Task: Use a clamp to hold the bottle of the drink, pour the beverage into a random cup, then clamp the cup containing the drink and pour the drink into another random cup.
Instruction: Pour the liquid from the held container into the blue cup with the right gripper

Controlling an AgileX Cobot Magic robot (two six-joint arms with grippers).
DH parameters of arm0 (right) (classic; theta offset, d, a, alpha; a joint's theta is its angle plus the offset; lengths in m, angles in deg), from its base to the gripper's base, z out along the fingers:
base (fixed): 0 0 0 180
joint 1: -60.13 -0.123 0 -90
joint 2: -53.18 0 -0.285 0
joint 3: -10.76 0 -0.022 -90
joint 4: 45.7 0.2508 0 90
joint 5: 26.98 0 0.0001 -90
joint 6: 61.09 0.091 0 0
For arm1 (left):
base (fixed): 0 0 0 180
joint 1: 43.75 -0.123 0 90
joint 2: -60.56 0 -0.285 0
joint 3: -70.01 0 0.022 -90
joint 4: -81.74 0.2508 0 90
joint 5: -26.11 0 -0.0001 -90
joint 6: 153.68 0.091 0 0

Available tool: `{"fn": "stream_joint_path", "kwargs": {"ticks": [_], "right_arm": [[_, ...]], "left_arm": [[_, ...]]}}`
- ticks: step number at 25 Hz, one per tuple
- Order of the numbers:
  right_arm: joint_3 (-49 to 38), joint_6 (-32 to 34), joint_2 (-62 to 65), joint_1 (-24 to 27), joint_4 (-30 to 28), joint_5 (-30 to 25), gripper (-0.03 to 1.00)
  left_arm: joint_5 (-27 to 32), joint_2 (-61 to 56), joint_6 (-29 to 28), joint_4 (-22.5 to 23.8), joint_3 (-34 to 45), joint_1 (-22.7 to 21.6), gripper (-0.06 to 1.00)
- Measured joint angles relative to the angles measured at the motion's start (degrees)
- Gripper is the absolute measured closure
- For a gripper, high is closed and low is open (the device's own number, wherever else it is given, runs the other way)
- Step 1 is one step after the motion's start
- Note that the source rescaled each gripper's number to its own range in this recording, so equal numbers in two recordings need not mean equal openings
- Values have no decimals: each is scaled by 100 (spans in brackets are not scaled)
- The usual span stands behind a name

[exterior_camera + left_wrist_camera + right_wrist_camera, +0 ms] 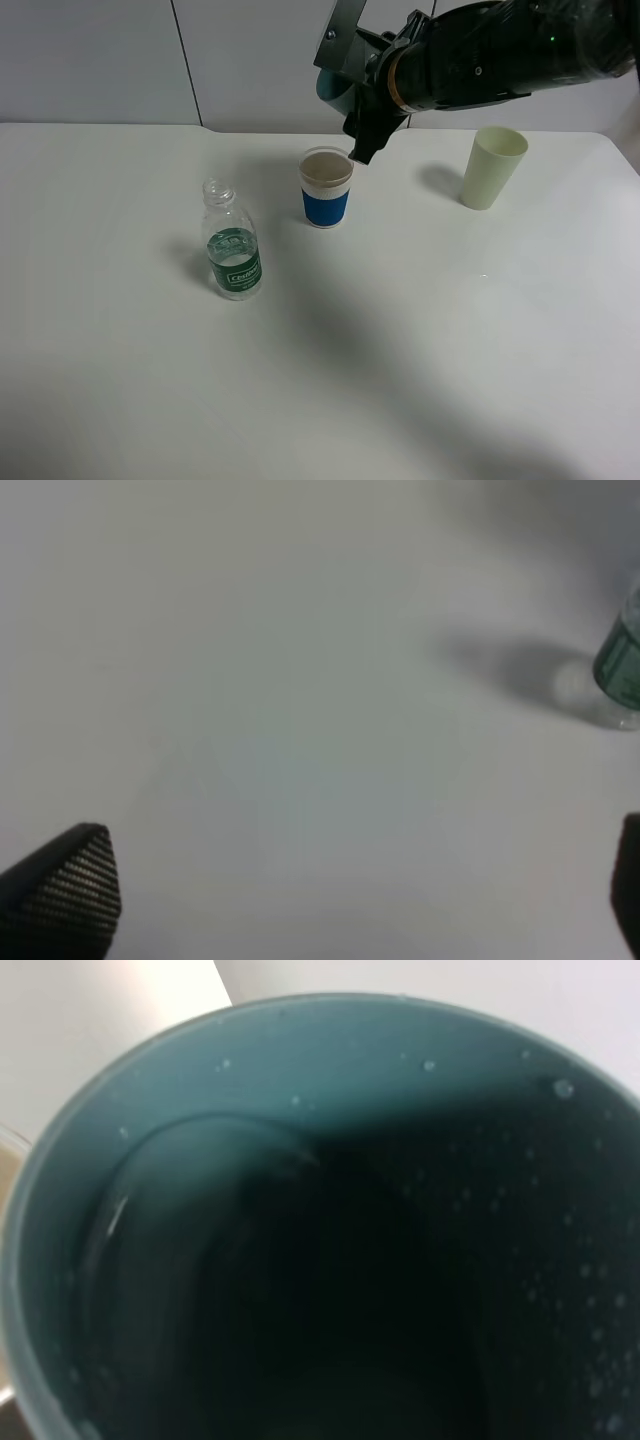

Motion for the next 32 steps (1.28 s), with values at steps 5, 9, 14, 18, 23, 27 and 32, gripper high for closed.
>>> {"fn": "stream_joint_path", "kwargs": {"ticks": [5,9,14,18,23,27,32], "right_arm": [[0,-5,0,0,-124,-5,97],[0,-51,0,-26,-353,-154,97],[0,-113,0,-49,-660,-310,97],[0,-113,0,-55,-796,-386,97],[0,-120,0,-55,-1115,-452,97],[0,-120,0,-55,-1286,-452,97],[0,-126,0,-55,-1531,-540,97]], "left_arm": [[0,0,0,0,0,0,-6],[0,0,0,0,0,0,-6],[0,0,0,0,0,0,-6],[0,0,0,0,0,0,-6],[0,0,0,0,0,0,-6],[0,0,0,0,0,0,-6],[0,0,0,0,0,0,-6]]}}
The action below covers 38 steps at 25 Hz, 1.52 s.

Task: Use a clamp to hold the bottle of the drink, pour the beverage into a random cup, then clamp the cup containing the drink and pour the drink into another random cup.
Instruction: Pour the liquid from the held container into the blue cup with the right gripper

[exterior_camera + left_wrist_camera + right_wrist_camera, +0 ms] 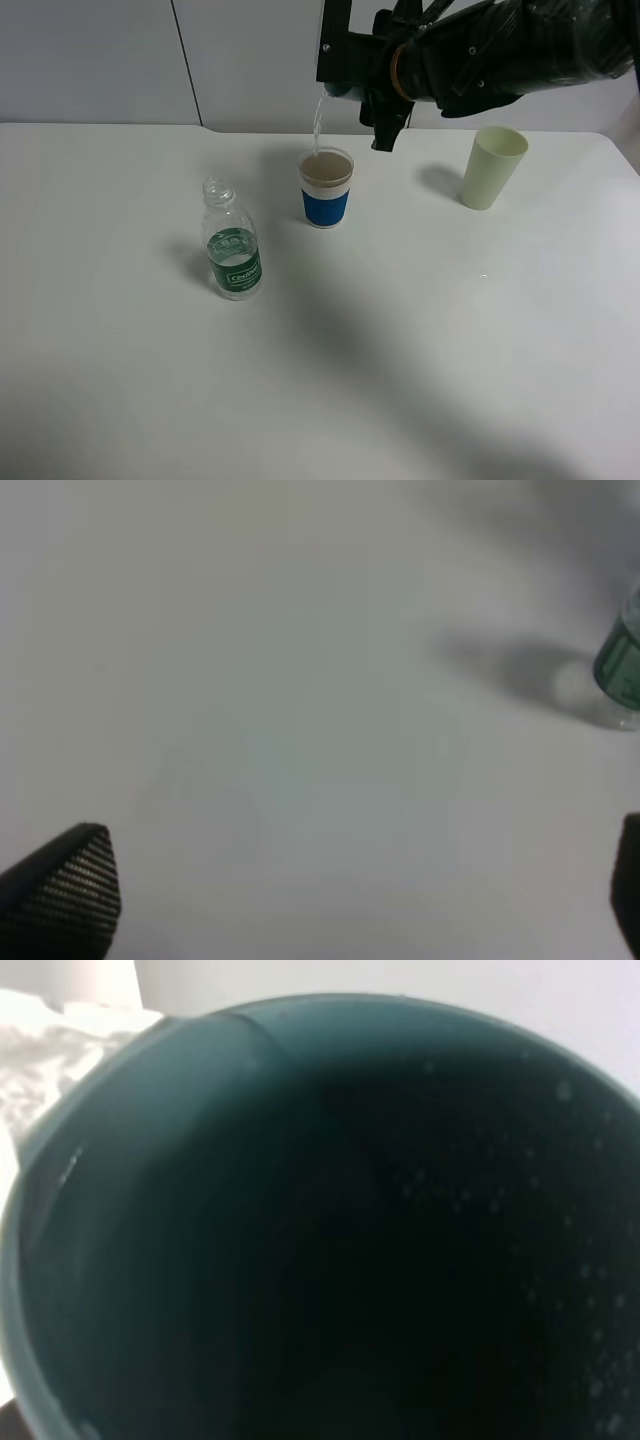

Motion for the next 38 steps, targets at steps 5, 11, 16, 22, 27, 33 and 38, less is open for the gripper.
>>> {"fn": "stream_joint_path", "kwargs": {"ticks": [5,11,16,22,27,33,38], "right_arm": [[0,-12,0,0,-336,-38,97],[0,-158,0,0,-369,-101,97],[0,-208,0,0,-369,-152,97],[0,-256,0,0,-369,-157,97],[0,-391,0,0,-369,-170,97],[0,-764,0,0,-369,-200,97],[0,-1091,0,0,-369,-299,97]], "left_arm": [[0,0,0,0,0,0,-6],[0,0,0,0,0,0,-6],[0,0,0,0,0,0,-6],[-6,0,0,0,0,0,-6],[-6,0,0,0,0,0,-6],[-6,0,0,0,0,0,-6],[-6,0,0,0,0,0,-6]]}}
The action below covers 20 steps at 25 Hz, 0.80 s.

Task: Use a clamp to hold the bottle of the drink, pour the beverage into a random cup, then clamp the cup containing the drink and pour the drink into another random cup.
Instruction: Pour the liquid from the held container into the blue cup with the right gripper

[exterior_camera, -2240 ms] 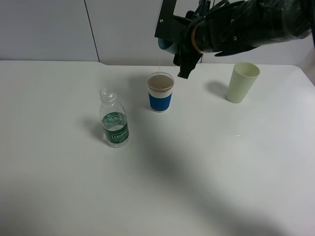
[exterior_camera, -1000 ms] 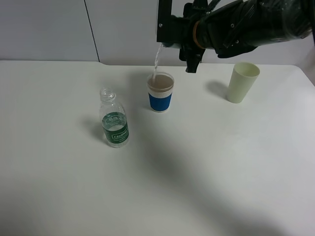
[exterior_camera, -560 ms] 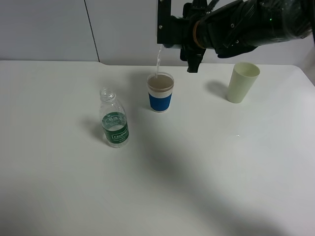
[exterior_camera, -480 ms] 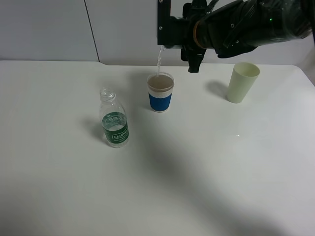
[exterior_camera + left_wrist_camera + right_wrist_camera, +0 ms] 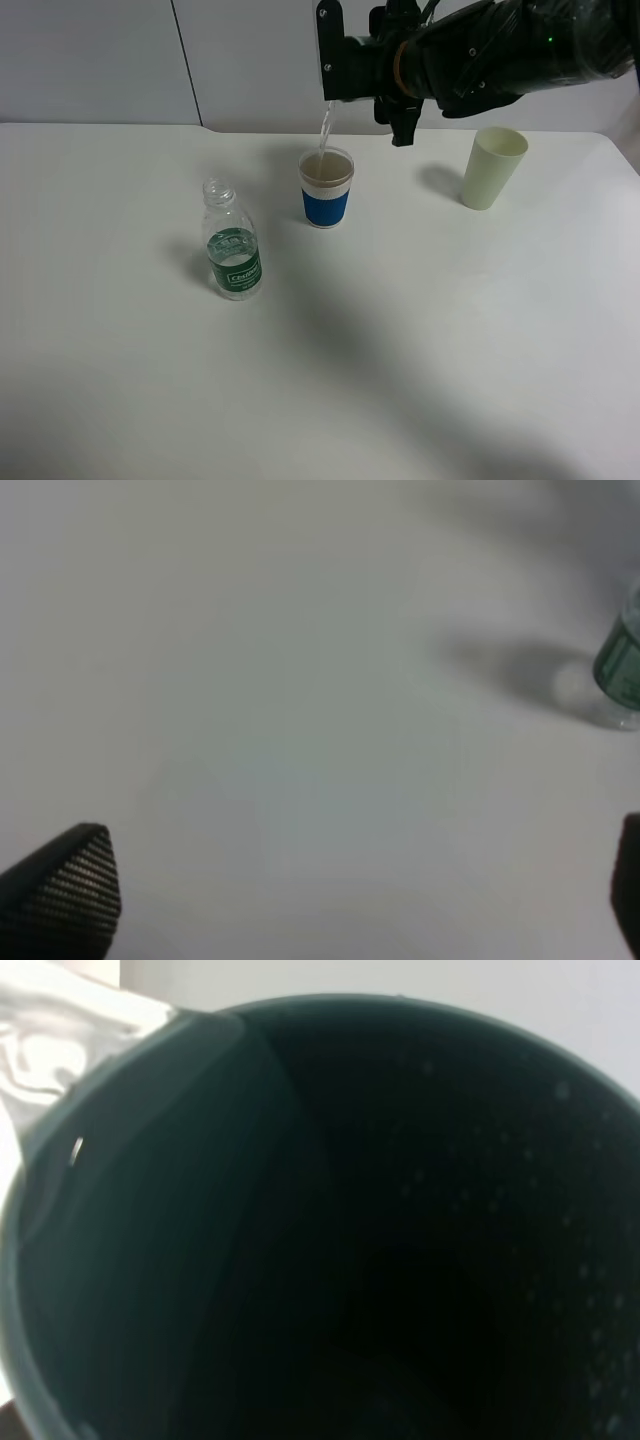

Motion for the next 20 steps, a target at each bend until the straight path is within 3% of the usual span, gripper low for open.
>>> {"fn": "stream_joint_path", "kwargs": {"ticks": [20], "right_arm": [[0,-1392,0,0,-19,0,97]], "left_arm": [[0,0,0,0,0,0,-6]]}}
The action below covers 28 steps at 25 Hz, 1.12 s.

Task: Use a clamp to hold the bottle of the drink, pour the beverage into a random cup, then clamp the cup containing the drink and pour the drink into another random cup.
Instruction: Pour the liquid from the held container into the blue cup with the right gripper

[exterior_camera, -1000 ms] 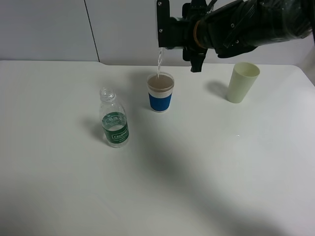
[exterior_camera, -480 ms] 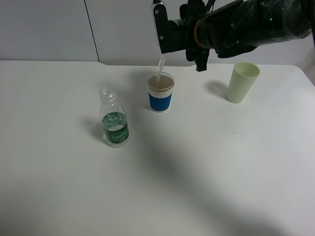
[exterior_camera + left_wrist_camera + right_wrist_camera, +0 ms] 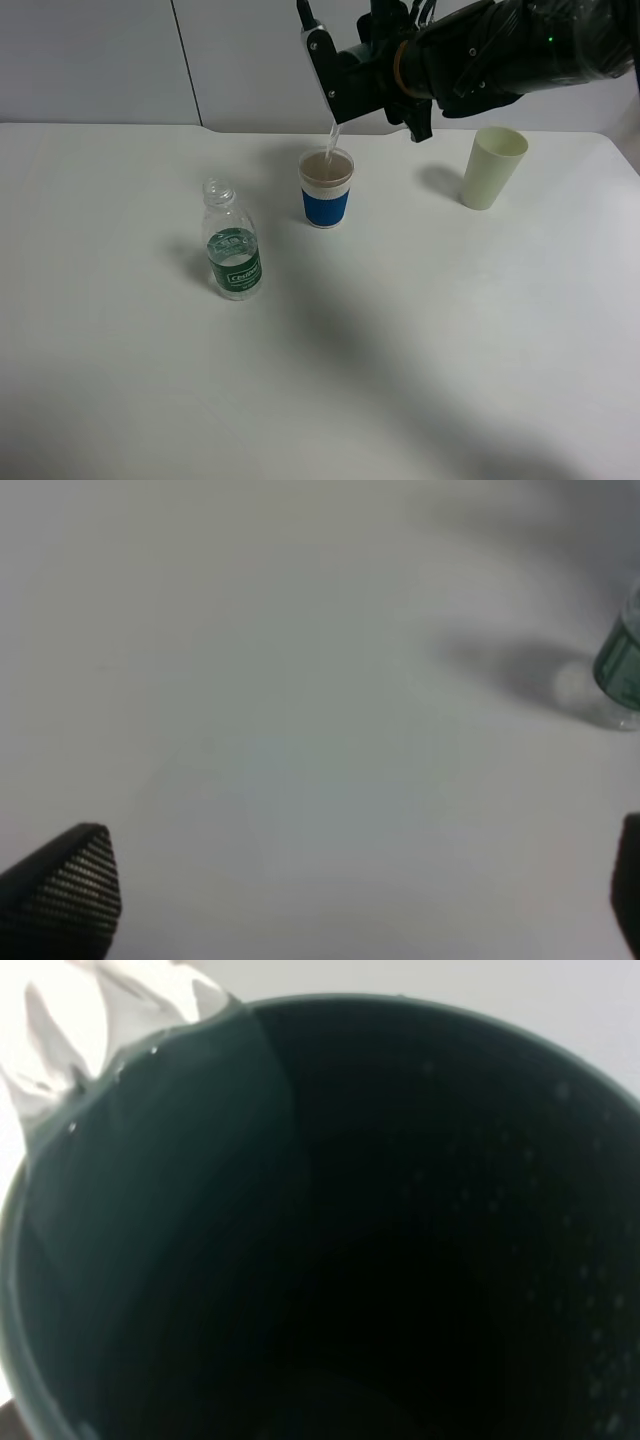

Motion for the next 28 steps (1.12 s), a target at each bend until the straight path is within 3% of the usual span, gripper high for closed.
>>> {"fn": "stream_joint_path", "kwargs": {"ticks": [13,17,21,24,26,28], "right_arm": [[0,-1088,0,0,-11,-7,97],[0,-1700,0,0,-16,-27,97],[5,-1580,0,0,-16,-27,97],[5,62,0,0,-21,-27,97],[5,2615,0,0,-21,-27,97],[5,4189,0,0,-21,-27,97]], "left_arm": [[0,0,0,0,0,0,-6],[6,0,0,0,0,0,-6],[6,0,0,0,0,0,-6],[6,0,0,0,0,0,-6],[6,0,0,0,0,0,-6],[6,0,0,0,0,0,-6]]}}
